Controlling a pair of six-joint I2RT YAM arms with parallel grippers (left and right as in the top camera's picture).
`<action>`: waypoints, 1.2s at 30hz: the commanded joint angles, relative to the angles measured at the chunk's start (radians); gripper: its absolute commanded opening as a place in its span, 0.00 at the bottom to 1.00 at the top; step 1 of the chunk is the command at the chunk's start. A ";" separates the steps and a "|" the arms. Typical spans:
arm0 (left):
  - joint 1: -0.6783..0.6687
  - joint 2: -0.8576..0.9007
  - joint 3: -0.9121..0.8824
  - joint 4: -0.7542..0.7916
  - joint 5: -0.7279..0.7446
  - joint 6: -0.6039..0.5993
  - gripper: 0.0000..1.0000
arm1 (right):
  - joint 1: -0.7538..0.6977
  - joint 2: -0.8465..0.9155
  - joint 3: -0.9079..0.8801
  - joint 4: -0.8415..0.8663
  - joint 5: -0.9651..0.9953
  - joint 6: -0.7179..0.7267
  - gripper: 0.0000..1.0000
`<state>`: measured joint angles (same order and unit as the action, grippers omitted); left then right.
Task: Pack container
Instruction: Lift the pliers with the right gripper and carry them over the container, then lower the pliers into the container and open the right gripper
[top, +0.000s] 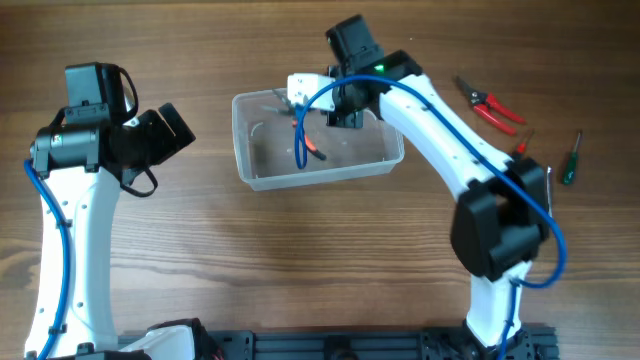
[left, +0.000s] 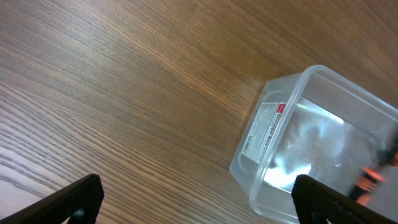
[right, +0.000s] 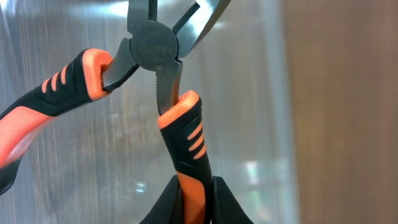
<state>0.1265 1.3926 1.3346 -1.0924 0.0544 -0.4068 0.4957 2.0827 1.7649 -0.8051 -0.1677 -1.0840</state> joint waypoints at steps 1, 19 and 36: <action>0.005 -0.018 0.007 0.000 0.008 -0.016 1.00 | 0.000 0.020 0.020 -0.017 -0.018 -0.016 0.04; 0.005 -0.018 0.007 0.000 0.008 -0.016 1.00 | 0.001 0.022 0.006 -0.277 -0.174 0.025 0.06; 0.005 -0.018 0.007 -0.001 0.008 -0.016 1.00 | 0.001 0.021 0.010 -0.198 -0.162 0.192 0.34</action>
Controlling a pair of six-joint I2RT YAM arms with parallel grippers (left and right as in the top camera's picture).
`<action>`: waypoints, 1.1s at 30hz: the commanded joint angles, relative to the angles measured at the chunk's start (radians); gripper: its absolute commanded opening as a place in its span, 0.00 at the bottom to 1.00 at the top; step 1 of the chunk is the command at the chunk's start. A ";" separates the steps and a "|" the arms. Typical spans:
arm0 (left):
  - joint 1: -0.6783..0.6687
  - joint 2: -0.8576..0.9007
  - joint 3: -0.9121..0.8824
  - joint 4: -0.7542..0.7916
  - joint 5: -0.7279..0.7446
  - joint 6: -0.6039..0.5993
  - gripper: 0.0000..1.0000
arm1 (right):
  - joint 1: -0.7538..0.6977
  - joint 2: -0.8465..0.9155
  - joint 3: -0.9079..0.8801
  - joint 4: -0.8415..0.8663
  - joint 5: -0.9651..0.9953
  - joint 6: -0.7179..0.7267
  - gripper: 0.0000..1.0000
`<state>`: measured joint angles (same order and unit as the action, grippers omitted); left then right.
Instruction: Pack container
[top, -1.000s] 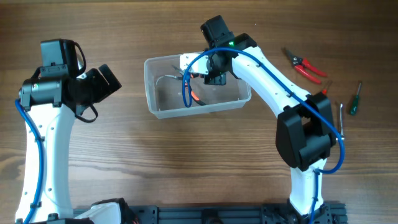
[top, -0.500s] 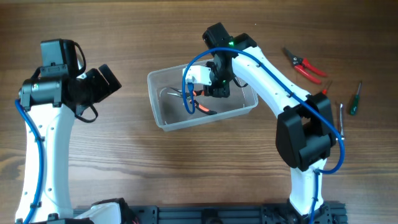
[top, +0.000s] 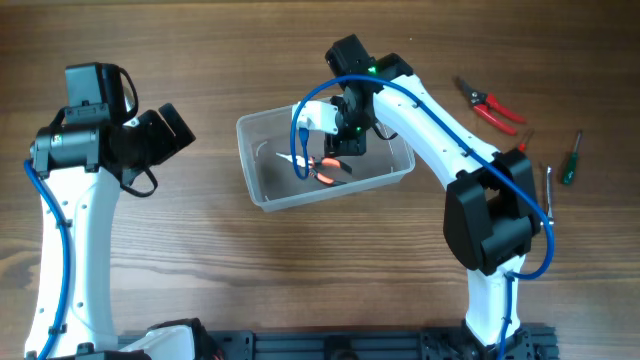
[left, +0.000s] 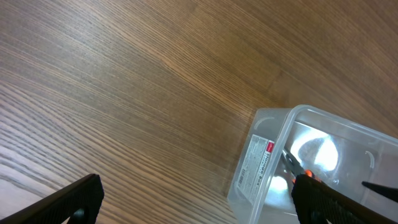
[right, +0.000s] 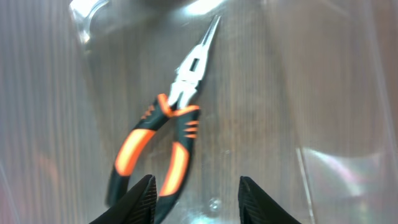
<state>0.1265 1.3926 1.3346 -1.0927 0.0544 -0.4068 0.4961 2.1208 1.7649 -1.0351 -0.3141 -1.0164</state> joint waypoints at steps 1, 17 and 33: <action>0.005 -0.018 0.007 -0.001 0.008 -0.016 1.00 | 0.000 -0.018 0.014 0.046 -0.009 0.171 0.24; 0.005 -0.018 0.007 -0.001 0.008 -0.016 1.00 | -0.027 -0.059 0.079 -0.116 0.425 1.071 0.04; 0.005 -0.018 0.007 -0.026 0.008 -0.006 1.00 | -0.039 -0.059 -0.008 -0.286 0.336 1.268 0.04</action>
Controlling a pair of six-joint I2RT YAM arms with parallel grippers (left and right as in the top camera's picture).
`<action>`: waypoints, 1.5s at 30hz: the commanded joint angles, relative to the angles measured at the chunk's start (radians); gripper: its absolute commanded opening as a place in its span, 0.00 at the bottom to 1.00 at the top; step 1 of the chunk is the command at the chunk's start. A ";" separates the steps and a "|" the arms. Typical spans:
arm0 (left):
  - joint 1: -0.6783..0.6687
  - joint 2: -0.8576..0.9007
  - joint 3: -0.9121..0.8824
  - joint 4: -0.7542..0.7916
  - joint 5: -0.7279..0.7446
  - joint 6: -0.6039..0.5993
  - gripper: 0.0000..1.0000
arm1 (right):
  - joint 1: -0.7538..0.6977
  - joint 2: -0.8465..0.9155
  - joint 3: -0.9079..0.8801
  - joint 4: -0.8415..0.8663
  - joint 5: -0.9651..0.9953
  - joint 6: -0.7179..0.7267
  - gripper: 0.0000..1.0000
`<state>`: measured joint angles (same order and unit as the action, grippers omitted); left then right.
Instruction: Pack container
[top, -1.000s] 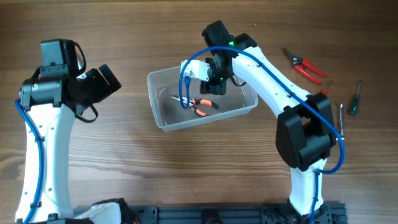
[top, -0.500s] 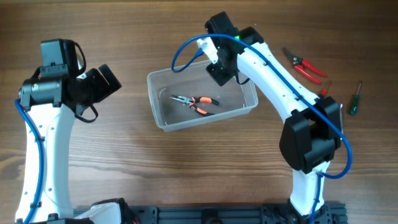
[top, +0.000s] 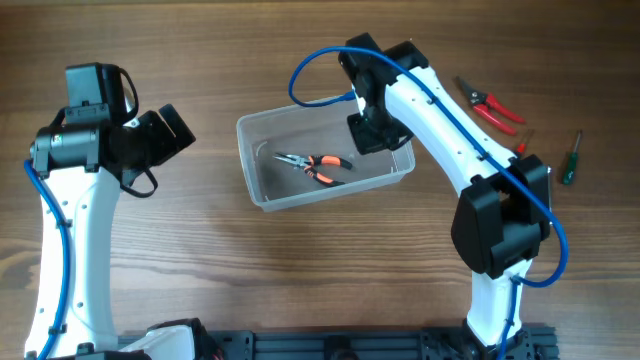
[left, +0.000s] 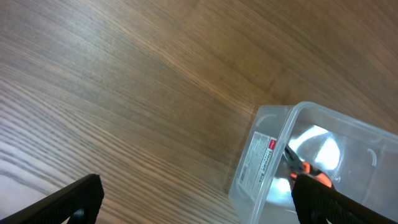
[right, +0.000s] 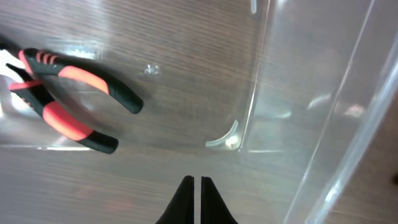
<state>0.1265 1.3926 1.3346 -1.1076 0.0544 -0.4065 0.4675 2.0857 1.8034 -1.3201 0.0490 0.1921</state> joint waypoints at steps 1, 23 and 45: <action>0.005 -0.018 0.007 -0.012 0.008 0.004 1.00 | -0.011 -0.024 -0.056 0.000 -0.027 0.065 0.04; 0.005 -0.018 0.007 -0.008 0.008 0.006 1.00 | -0.003 -0.024 -0.097 -0.128 -0.164 0.099 0.04; 0.005 -0.032 0.008 0.019 0.024 0.037 1.00 | 0.089 -0.026 -0.053 0.208 -0.153 -0.297 0.04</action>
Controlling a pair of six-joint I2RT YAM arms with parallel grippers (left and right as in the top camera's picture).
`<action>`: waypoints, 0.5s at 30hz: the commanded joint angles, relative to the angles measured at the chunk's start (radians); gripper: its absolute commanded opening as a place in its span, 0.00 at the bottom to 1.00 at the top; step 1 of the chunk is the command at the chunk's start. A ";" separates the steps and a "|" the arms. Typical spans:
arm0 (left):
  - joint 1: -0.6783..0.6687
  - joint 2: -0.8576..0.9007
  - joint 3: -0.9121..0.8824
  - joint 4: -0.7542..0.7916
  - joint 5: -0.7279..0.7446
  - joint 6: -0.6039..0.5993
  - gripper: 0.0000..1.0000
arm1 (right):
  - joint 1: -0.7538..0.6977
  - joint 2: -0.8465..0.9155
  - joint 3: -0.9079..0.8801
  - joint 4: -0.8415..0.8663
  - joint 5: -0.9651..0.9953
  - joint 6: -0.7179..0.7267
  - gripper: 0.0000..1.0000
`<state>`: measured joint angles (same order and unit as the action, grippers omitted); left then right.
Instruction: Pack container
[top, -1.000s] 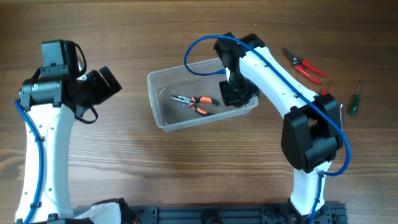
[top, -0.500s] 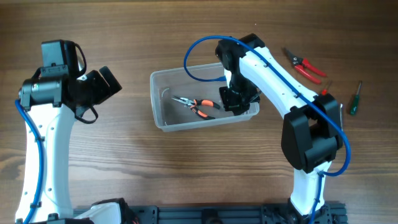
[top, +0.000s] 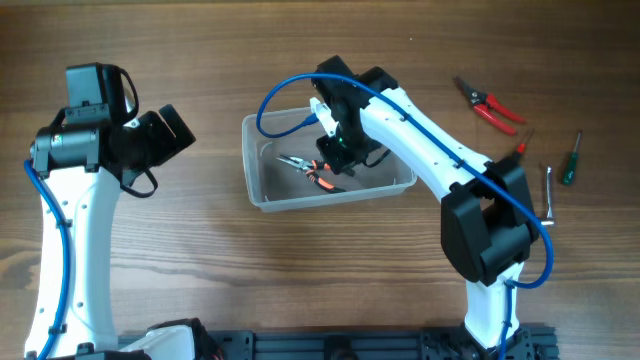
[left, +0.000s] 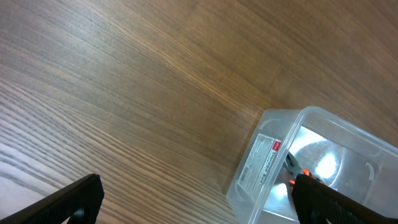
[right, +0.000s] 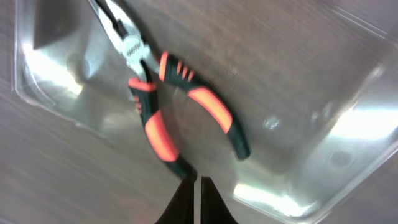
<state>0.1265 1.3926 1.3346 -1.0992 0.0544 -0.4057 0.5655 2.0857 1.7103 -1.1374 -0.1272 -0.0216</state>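
Note:
A clear plastic container (top: 262, 190) stands mid-table with orange-and-black long-nose pliers (top: 312, 169) lying flat on its floor. My right gripper (top: 338, 152) hovers inside the container's span, just above the pliers (right: 163, 109); its fingertips (right: 186, 193) are pressed together with nothing between them. My left gripper (top: 168, 128) stays far to the left, open and empty, its fingers (left: 78, 198) wide apart over bare wood. The container (left: 264, 158) with its white label shows at the lower right of the left wrist view.
Red-handled cutters (top: 488, 103) lie at the far right. Nearby are a small red screwdriver (top: 522, 143), a green-handled screwdriver (top: 571, 160) and a thin metal tool (top: 547, 188). Wooden tabletop (top: 300, 270) surrounds the container.
My right gripper, still shut and empty, moved from over the container's right end to above the pliers near its middle. The container shifted slightly right. The left arm did not move.
First my right gripper was shut on one pliers handle, holding them over the container. Then it was open and the pliers lay on the container floor, the container shifted slightly. Later it was shut, empty, over the right end; now over the pliers.

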 joint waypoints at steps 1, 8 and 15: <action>0.004 -0.040 0.008 0.014 0.047 0.067 1.00 | -0.011 -0.028 0.050 0.037 0.032 -0.084 0.04; -0.088 -0.046 0.007 -0.007 0.099 0.193 1.00 | -0.024 -0.095 0.147 0.068 0.272 -0.027 0.04; -0.281 0.017 0.007 0.042 0.090 0.259 0.99 | -0.060 -0.266 0.225 0.105 0.380 0.059 0.04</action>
<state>-0.0635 1.3632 1.3346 -1.0863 0.1287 -0.2192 0.5289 1.9533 1.8664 -1.0504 0.1406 -0.0338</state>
